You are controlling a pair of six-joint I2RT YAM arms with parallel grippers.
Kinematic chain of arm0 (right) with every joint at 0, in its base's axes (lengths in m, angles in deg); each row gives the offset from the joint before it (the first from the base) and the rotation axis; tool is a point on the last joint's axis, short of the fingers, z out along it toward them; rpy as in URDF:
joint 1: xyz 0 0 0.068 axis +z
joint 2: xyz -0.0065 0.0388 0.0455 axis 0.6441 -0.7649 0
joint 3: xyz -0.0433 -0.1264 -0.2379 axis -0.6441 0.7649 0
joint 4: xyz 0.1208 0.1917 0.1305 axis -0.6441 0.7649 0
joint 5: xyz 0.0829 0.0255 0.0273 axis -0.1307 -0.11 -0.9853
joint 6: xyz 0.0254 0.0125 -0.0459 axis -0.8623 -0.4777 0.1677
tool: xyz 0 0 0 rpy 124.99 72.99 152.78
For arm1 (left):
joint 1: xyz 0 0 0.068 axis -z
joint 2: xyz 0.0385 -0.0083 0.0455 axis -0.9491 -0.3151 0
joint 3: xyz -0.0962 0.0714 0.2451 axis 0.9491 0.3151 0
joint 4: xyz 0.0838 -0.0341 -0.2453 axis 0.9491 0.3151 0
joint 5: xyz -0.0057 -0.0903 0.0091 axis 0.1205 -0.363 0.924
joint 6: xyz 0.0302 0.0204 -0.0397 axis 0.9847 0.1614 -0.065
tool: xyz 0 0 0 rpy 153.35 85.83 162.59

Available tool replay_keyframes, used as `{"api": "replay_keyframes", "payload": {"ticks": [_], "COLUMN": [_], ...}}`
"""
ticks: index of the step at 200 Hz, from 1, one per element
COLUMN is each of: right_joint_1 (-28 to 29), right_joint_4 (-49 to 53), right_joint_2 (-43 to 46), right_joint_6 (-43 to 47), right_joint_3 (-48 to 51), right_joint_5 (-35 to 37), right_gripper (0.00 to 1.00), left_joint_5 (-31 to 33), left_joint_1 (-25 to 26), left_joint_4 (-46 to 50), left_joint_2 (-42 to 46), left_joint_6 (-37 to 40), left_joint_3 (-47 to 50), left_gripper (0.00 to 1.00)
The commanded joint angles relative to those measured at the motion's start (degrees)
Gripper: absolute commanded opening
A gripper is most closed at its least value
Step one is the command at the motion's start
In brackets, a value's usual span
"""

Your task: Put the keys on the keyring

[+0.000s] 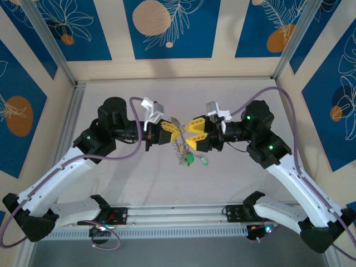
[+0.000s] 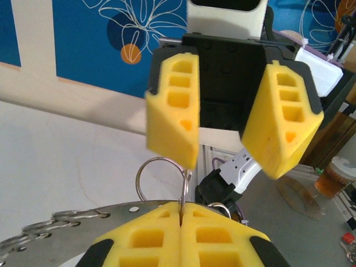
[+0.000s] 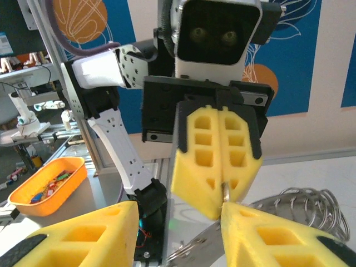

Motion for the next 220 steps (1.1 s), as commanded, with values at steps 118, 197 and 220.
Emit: {"api": "replay_keyframes", "payload": {"ticks": [118,197,220], "right_joint_1": [0.9,3.5,3.9], "right_joint_4": [-10.5,-2.2,-0.8], "right_joint_2": [-0.1,3.5,3.6], "right_joint_6": [-7.5,-2.0,-1.3], "right_joint_3": [1.1,-2.5,-3.3], "right_joint_5": [-7.1,-0.4,0.4], "right_gripper": [0.25,0.18,0.15], "left_joint_5": [-10.3,-9.0,-7.4], "left_joint_1": [-0.4,-0.4,-0.4], "left_joint_4": [-15.8,-19.7,-16.9], "left_joint_2": [3.0,2.6,2.2], "left_joint_6": [-7.2,-9.0,-6.8], "left_joint_3": [0.8,1.5,1.2], "left_gripper": [0.00,0.00,0.00]}}
